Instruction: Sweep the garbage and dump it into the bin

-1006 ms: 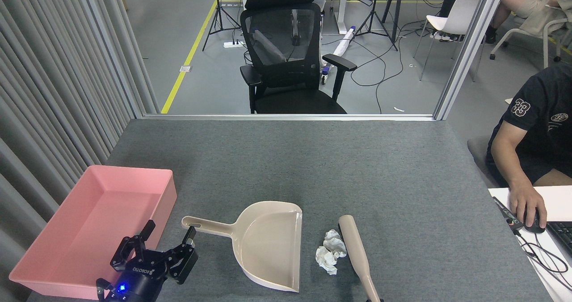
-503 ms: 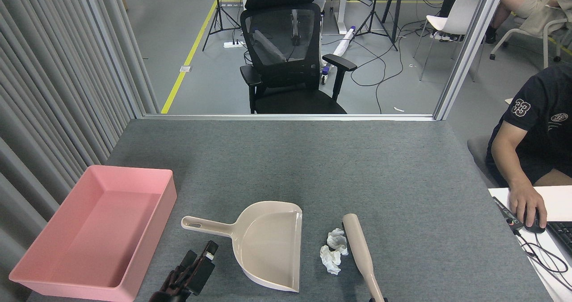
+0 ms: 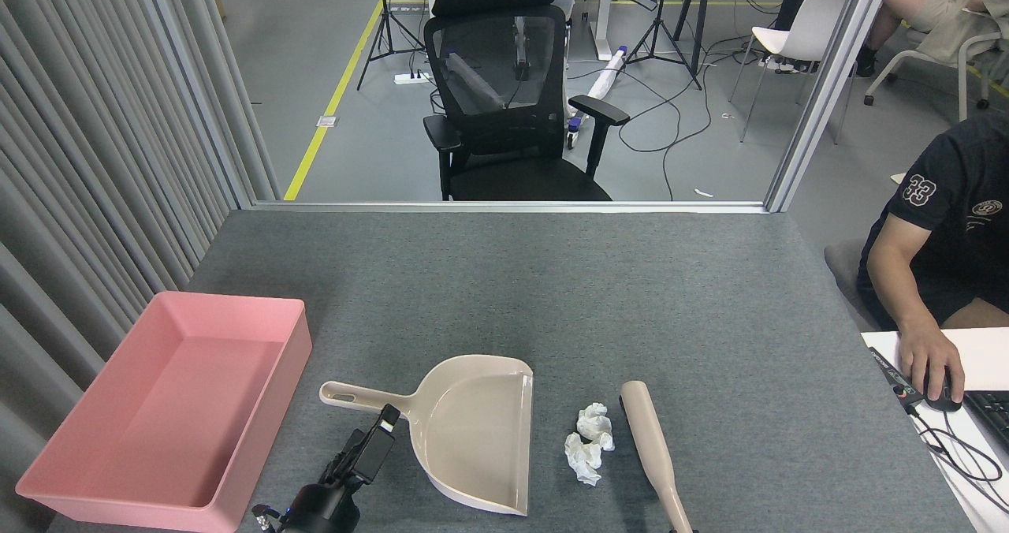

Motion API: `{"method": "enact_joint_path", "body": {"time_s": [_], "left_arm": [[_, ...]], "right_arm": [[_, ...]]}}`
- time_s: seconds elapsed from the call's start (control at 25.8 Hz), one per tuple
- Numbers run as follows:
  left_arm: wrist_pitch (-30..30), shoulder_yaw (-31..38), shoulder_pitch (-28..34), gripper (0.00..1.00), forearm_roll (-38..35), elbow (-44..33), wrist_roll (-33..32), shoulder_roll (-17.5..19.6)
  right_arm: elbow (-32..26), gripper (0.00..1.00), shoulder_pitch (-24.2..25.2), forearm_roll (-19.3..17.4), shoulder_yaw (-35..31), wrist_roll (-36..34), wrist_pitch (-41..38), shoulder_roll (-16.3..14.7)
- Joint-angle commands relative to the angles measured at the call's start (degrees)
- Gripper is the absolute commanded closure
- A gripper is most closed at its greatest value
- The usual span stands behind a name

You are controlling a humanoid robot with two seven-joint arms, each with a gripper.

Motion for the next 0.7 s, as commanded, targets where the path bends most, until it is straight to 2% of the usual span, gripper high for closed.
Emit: {"method": "enact_joint_path", "body": {"time_s": [0.0,0.12,0.27,0.66], "left_arm": [[-0.13,0.08,-2.82,0.01,0.15,4.47,0.31,0.15],[-0.13,0.35,-4.58,0.01,0.15,5.79,0.48,0.15],[-0.13,3.16,-7.66,0.01,0.06,9.48,3.91,0.24],[-0.75,3.86,-11.17,0.01,0.94,18.09,3.82,2.44]], "right_arm": [[-0.09,1.00,0.29,0.00,-0.65,-0.07,-0.26,-0.04],[-0.09,1.00,0.29,0.00,-0.74,-0.07,-0.26,-0.04],[-0.18,1.00,0.29,-0.09,-1.18,-0.07,-0.26,-0.04],[-0.18,1.00,0.29,-0.09,-1.62,-0.07,-0.35,-0.04]]}}
